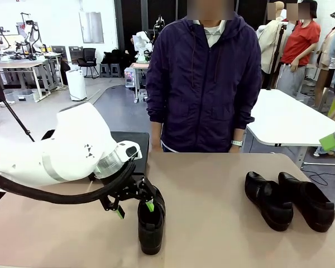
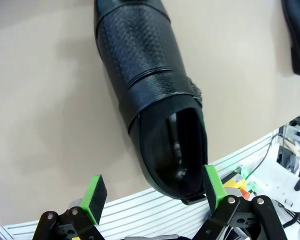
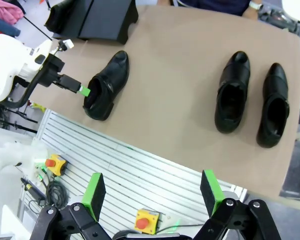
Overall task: Organize the shoes by placing them on the stand.
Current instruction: Place the Shoe from the middle of the table onto the Shoes Stand.
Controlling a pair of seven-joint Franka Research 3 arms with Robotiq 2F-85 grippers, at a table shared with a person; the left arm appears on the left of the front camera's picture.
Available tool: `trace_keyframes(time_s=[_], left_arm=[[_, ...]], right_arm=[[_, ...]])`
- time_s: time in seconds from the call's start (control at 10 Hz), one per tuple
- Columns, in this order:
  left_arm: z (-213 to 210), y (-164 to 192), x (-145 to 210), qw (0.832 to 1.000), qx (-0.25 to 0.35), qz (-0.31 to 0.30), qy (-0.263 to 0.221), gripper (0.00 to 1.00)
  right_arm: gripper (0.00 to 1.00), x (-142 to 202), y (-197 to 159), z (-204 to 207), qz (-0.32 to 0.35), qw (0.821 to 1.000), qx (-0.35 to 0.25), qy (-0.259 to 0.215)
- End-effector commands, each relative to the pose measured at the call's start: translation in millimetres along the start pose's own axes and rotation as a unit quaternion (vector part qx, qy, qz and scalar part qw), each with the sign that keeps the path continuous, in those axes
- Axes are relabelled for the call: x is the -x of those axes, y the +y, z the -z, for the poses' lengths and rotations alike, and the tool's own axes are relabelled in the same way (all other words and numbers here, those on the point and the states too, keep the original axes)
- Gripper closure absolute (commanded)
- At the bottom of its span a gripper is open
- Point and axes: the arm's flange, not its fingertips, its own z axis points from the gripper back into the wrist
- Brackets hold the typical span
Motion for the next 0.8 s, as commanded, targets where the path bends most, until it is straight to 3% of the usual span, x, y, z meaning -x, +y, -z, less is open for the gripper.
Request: trace_keyframes(time_s=[0.0, 0.6, 0.7], left_arm=[[2, -6, -7, 0.999, -0.026, -0.016, 0.019, 0.00], [22, -12, -21, 0.997, -0.062, -0.022, 0.026, 0.00], [25, -12, -23, 0.997, -0.074, -0.026, 0.028, 0.60]], right_arm=[[0.00, 0, -1, 0, -0.004, 1.000, -0.016, -0.005], [0.00, 0, -1, 0, -0.004, 1.000, -0.016, -0.005], [0.00, 0, -1, 0, -0.004, 1.000, -0.016, -0.005]])
